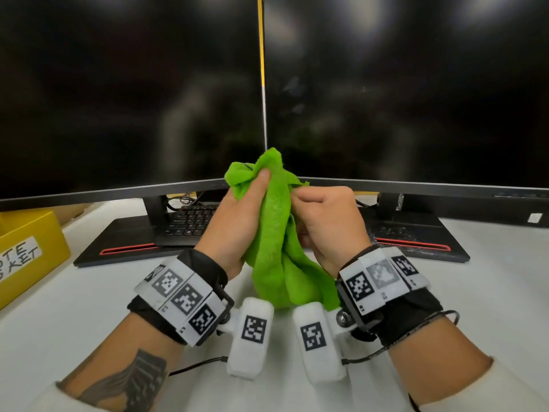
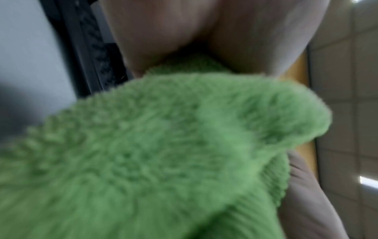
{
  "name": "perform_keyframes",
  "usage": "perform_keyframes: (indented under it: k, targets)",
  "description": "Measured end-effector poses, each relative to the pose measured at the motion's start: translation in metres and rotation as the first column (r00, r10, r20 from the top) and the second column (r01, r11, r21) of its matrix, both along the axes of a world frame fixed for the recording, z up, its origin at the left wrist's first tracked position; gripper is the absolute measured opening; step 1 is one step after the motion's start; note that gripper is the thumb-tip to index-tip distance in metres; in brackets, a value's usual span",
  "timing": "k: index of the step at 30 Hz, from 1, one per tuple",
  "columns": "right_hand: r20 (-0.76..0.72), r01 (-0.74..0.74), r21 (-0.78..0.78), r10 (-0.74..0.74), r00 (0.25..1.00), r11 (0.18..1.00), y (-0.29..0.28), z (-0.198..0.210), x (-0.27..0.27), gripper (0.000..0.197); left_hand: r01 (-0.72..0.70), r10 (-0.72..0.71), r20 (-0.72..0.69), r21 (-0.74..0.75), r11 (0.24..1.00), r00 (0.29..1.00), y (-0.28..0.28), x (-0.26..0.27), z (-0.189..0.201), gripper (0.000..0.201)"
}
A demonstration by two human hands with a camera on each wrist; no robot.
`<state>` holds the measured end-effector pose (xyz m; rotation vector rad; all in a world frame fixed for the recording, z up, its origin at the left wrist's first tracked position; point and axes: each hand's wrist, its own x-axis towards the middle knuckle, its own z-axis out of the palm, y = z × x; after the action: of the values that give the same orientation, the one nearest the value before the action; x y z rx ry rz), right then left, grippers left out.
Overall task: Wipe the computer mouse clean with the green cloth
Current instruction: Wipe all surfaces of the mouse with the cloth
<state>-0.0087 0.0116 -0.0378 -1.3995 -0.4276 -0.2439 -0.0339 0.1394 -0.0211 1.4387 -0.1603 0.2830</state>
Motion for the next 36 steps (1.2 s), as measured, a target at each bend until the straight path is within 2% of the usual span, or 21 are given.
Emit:
perform_keyframes:
  k: [2, 4, 7, 9, 11, 13, 16, 18, 22, 25, 26, 28, 30, 31, 33, 36]
  targets:
    - [-0.039, -0.022, 0.041, 0.023, 0.999, 0.999, 0.000, 0.002, -0.001, 0.036, -0.042, 0.043, -0.014, 0.023, 0.999, 0.999, 0.003, 0.001, 0.001, 0.035]
    - [-0.040, -0.036, 0.016, 0.036, 0.999, 0.999, -0.001, 0.004, -0.004, 0.034, -0.076, 0.075, 0.005, 0.036, 0.996, 0.997, 0.006, 0.000, 0.003, 0.032]
    - [-0.069, -0.161, -0.051, 0.158, 0.985, 0.986, 0.000, 0.006, -0.011, 0.032, -0.144, 0.143, 0.045, 0.025, 0.989, 0.989, 0.007, -0.001, 0.003, 0.031]
    - [-0.059, -0.239, -0.114, 0.233, 0.971, 0.964, -0.001, 0.006, -0.013, 0.040, -0.173, 0.170, 0.087, 0.032, 0.984, 0.982, 0.011, 0.001, 0.002, 0.032]
    - [-0.050, -0.280, -0.127, 0.276, 0.960, 0.952, -0.004, 0.006, -0.014, 0.043, -0.148, 0.139, 0.110, 0.071, 0.987, 0.984, 0.013, 0.001, 0.001, 0.033]
    - [-0.046, -0.303, -0.096, 0.300, 0.953, 0.948, -0.006, 0.008, -0.014, 0.040, -0.062, 0.054, 0.088, 0.091, 0.994, 0.995, 0.017, 0.000, 0.002, 0.030]
    - [-0.031, -0.241, -0.026, 0.240, 0.970, 0.970, -0.005, 0.012, -0.017, 0.017, -0.004, -0.020, 0.108, 0.212, 0.977, 0.994, 0.018, -0.003, 0.006, 0.032]
    - [-0.044, -0.194, 0.015, 0.195, 0.980, 0.981, -0.003, 0.012, -0.015, 0.018, 0.010, -0.037, 0.110, 0.232, 0.973, 0.993, 0.017, -0.003, 0.006, 0.043]
    - [-0.014, -0.155, 0.105, 0.157, 0.987, 0.982, 0.000, 0.010, -0.008, 0.022, 0.043, -0.054, 0.099, 0.117, 0.992, 0.994, 0.010, -0.008, 0.006, 0.040]
    - [-0.024, -0.258, 0.115, 0.262, 0.965, 0.959, 0.001, 0.009, -0.009, 0.025, -0.117, 0.119, 0.087, -0.032, 0.993, 0.989, 0.013, -0.002, 0.008, 0.025]
    - [-0.008, -0.302, 0.052, 0.303, 0.953, 0.952, 0.000, 0.010, -0.010, 0.027, -0.157, 0.163, 0.058, -0.097, 0.983, 0.985, 0.015, 0.000, 0.009, 0.024]
    - [0.044, -0.285, -0.167, 0.295, 0.954, 0.944, -0.003, 0.011, -0.015, 0.036, -0.202, 0.205, -0.007, -0.200, 0.959, 0.979, 0.019, 0.002, 0.010, 0.028]
    - [0.070, -0.244, -0.317, 0.279, 0.958, 0.917, -0.003, 0.010, -0.017, 0.045, -0.233, 0.229, -0.041, -0.218, 0.948, 0.972, 0.020, 0.002, 0.009, 0.037]
    - [0.045, -0.246, -0.325, 0.275, 0.960, 0.913, -0.002, 0.009, -0.016, 0.047, -0.224, 0.220, -0.043, -0.202, 0.953, 0.975, 0.020, 0.003, 0.008, 0.041]
    - [-0.044, -0.272, -0.230, 0.269, 0.962, 0.935, -0.002, 0.009, -0.015, 0.047, -0.149, 0.147, -0.025, -0.183, 0.972, 0.989, 0.016, 0.003, 0.004, 0.043]
    - [-0.127, -0.224, -0.029, 0.218, 0.968, 0.974, -0.006, 0.013, -0.013, 0.024, 0.005, -0.003, 0.015, -0.153, 0.988, 1.000, 0.008, 0.003, -0.002, 0.041]
